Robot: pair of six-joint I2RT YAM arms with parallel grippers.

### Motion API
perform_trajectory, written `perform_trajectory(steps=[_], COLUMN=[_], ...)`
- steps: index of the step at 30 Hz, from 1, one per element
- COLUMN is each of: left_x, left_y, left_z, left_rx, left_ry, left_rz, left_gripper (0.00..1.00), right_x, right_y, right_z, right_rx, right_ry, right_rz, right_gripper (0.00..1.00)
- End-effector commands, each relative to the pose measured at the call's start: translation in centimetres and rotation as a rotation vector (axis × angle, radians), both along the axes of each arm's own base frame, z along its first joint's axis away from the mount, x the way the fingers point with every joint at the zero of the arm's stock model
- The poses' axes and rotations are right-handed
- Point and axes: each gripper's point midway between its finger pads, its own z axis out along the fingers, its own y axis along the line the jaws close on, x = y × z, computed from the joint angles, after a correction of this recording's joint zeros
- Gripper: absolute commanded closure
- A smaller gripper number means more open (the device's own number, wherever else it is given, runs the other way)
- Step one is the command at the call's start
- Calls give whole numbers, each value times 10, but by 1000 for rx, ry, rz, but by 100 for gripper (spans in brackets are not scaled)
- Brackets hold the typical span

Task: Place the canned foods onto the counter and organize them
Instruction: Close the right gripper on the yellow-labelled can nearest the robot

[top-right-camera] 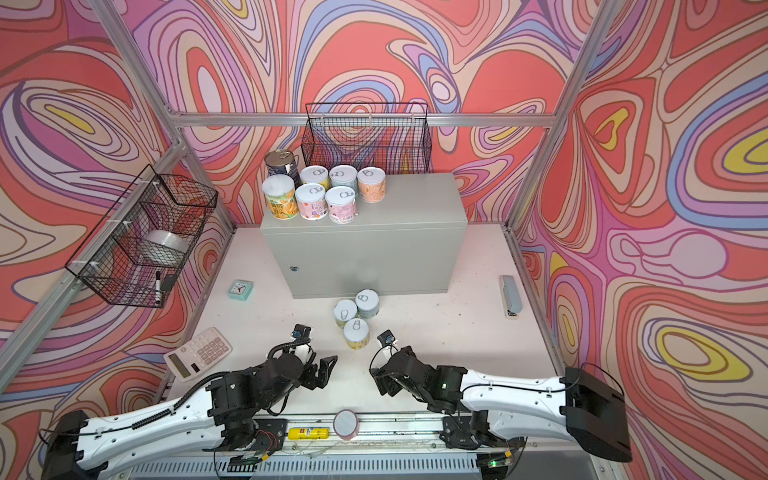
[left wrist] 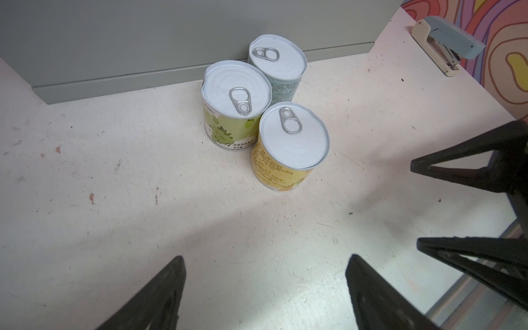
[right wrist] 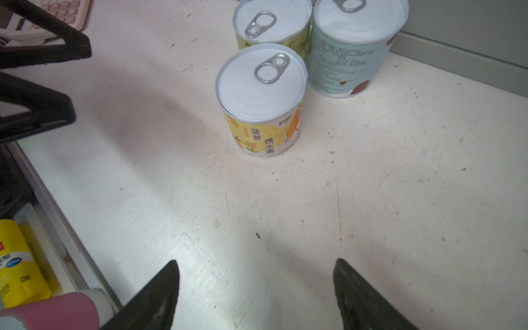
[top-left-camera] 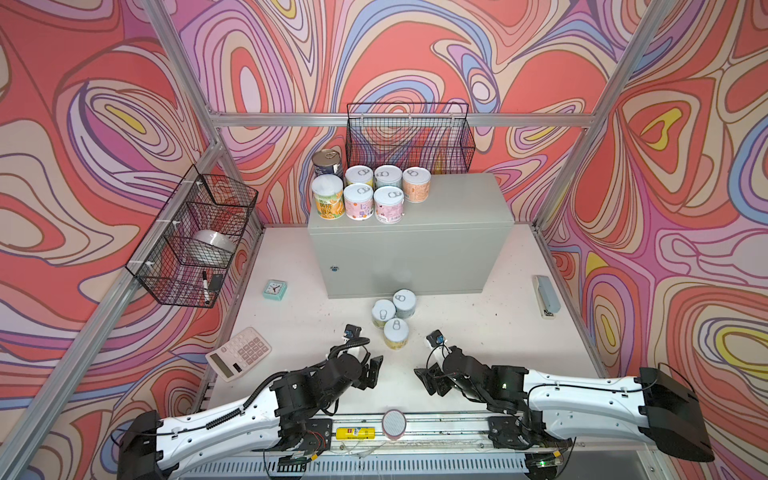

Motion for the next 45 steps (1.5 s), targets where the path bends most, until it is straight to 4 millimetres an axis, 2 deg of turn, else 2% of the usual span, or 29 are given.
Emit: perform_trajectory(steps=[1,8,12,19,25,30,34,35,36,40,43,45], left_x=[4,9,10,12,14,20,27,28,29,32,32,33], left_y=[3,6,10,24,30,26,22,21,20,17,17,18], left_z=[-1,-1,0,5,7,3,1,1,0,0,1,1], left_rx=[-47,-62,-93,-115,-110,-100,-124,-127,-126,-119,-118,-121], left_ry=[-13,-48,-65,-94,-103,-79,-63,-61,-59,-51,-51,-55], left_rz=[52,79,101,150,163,161,160,159,158,151,152,153], left_gripper=[10,9,8,7,7,7,7,7,7,7,7,7], right_x=[5,29,49,88,108,114,116,117,118,121,122,122], right_y=[9,45,71,77,81,85,84,82,83,85,87,87], right_z=[2,-2,-9,-17,-28,-42,-42,-53,-55,-57,-59,-59], right_rx=[13,-46,-29,11,17,16,22,2,1,-3,-11,-11], right_ry=[-40,-118,-82,-40,-22,9,-1,10,17,13,21,21], right_rz=[6,16,0,-49,-54,-57,-71,-74,-72,-69,-65,-64], right_gripper=[12,9,7,8,8,9,11,11,12,14,20,30])
